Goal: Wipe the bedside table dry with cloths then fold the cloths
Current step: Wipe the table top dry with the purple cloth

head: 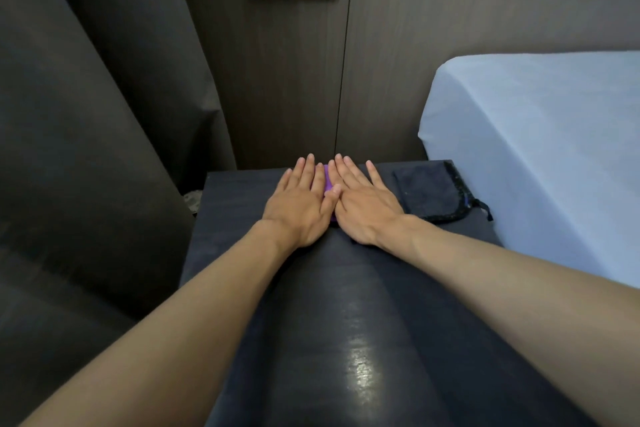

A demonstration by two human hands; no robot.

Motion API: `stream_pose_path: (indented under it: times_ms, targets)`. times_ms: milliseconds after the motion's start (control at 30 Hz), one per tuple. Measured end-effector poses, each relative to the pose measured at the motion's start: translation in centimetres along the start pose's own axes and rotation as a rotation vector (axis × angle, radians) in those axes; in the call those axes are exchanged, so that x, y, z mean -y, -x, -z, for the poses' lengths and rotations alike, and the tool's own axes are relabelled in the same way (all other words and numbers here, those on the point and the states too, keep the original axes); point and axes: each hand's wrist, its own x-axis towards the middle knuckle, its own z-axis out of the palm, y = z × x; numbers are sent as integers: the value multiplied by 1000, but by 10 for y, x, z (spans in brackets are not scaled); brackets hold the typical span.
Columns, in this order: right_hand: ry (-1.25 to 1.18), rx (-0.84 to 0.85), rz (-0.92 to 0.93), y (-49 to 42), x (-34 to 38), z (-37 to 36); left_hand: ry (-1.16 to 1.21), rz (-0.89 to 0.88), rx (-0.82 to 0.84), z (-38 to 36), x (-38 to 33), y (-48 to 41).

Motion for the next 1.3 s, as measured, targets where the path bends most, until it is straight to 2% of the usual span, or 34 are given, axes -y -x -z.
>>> stream_pose_path:
  times_ms: [233, 500, 633, 1033, 1300]
  targets:
    - [-9, 1, -154, 20, -13, 2, -95, -124, 93, 4, -23, -21]
    - [-86, 3, -452, 29, 27, -6, -132, -272, 127, 6, -10, -21]
    - [-137, 7, -534, 42, 54, -7, -144, -324, 129, 5, 1, -4]
    - [-144, 54, -478, 62, 120, -5, -200, -207, 114, 6, 34, 64]
    - [-116, 42, -223, 50, 152, -3, -190, -1, 91, 11, 69, 104]
